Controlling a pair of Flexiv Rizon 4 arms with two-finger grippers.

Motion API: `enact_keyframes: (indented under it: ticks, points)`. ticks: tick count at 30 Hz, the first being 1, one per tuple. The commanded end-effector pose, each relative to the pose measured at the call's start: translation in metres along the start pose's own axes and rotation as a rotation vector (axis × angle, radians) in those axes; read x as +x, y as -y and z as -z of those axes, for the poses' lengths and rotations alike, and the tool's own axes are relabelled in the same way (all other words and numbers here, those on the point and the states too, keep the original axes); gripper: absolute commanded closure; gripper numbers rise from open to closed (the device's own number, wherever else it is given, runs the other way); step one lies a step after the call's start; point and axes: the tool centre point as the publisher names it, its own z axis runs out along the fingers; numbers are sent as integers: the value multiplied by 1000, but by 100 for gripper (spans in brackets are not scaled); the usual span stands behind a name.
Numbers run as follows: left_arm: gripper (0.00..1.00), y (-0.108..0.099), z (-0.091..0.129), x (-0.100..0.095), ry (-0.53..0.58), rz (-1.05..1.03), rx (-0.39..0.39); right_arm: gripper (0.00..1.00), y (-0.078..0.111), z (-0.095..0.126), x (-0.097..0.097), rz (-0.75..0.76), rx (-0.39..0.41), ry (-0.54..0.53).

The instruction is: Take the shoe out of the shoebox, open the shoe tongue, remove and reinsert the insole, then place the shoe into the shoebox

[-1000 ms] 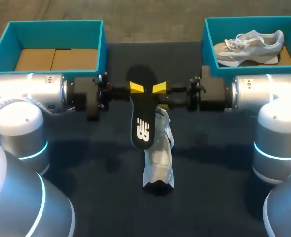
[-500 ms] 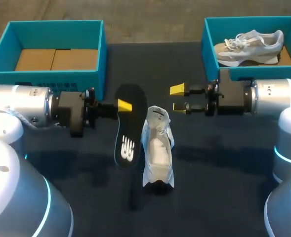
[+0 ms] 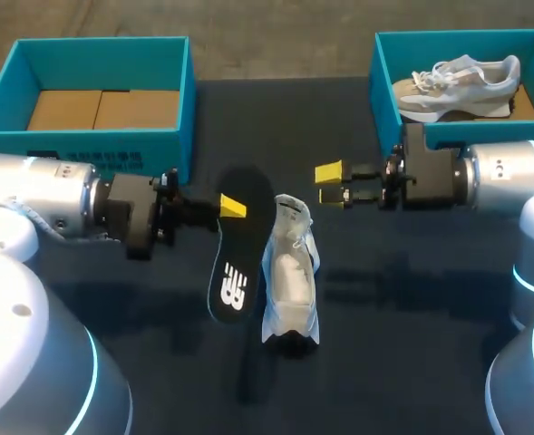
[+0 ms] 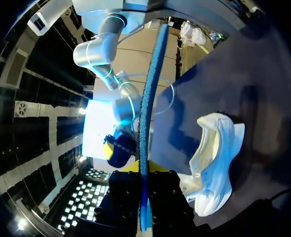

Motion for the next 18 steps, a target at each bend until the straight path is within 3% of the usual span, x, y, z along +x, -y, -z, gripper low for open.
enact_keyframes:
  ticks: [1, 6, 13, 16, 18]
  points:
    - [100, -1, 0, 1, -15, 28, 30, 0, 3, 12, 0, 124, 62, 7]
    - [100, 11, 8, 1, -21, 110, 73, 0, 13, 29, -10, 226, 146, 95]
    - [100, 31, 14, 8, -25, 212, 107, 0, 26, 44, -28, 333, 169, 224]
    - [100, 42, 14, 11, -24, 255, 134, 0, 31, 47, -35, 329, 209, 217]
    - [100, 48, 16, 13, -98, 202, 172, 0, 31, 47, -35, 329, 209, 217]
